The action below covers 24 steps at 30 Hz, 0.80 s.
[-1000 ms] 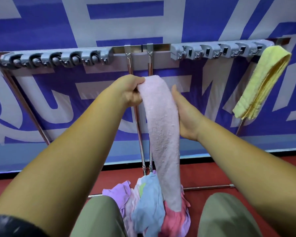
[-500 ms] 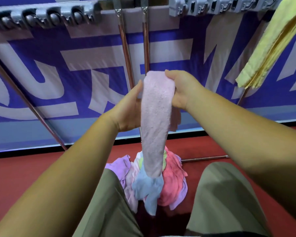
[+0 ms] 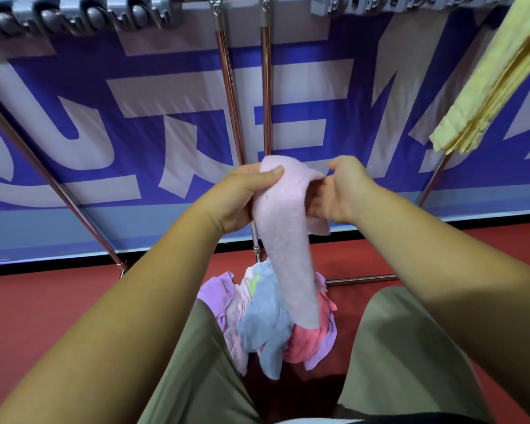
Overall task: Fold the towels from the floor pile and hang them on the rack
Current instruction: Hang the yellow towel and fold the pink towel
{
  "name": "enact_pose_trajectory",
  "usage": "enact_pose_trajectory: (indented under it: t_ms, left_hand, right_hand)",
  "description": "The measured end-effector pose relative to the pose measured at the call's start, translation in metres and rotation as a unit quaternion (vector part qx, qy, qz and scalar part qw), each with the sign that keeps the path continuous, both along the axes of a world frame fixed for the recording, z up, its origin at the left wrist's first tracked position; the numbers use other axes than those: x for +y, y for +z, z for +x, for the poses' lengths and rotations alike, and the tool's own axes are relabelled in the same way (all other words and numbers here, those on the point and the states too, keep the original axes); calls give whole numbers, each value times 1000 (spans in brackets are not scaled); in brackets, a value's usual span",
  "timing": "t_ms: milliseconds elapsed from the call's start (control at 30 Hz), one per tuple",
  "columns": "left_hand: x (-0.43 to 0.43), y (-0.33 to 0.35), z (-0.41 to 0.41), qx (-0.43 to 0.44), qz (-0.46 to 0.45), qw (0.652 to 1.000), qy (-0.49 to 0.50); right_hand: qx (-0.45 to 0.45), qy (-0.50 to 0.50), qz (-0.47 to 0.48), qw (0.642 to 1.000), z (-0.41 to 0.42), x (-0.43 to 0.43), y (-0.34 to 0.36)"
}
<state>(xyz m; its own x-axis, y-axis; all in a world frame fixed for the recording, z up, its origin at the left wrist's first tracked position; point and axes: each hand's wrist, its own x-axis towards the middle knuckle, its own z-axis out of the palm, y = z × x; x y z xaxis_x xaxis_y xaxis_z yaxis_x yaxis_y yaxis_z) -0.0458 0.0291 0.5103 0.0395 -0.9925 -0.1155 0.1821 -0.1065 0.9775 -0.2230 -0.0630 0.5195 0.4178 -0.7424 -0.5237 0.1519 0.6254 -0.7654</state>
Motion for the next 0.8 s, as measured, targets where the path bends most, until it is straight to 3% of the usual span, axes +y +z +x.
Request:
enact_pose_trajectory:
  t_ms: [67, 133, 200, 300, 400, 500, 600, 733, 800]
  left_hand:
    - [-2, 5, 1, 17, -2, 1000, 1]
    - [-2, 11, 2, 30, -1, 999, -29]
    - [-3, 14, 5, 38, 1, 998, -55]
    - [-5, 18, 9, 36, 7, 996, -79]
    - [-4, 23, 12, 31, 15, 995, -97]
    - [2, 34, 19, 10, 20, 995, -96]
    - [6, 45, 33, -13, 29, 997, -76]
    - [5, 41, 52, -167, 63, 984, 4]
    - [5, 31, 55, -225, 76, 970, 43]
  right_hand:
    - [169, 62, -95, 979, -2, 2, -5]
    - [321, 157, -239, 903, -7, 5, -7]
    - [393, 223, -327, 830, -10, 9, -3]
    - [411, 168, -388, 808, -12, 3, 2]
    - [354, 135, -482, 790, -9, -2, 10]
    - [365, 145, -571, 720, -3, -5, 13]
    - [361, 149, -578, 716, 3, -5, 20]
    - [379, 162, -608, 679, 10, -4, 42]
    - [366, 153, -617, 680, 13, -6, 49]
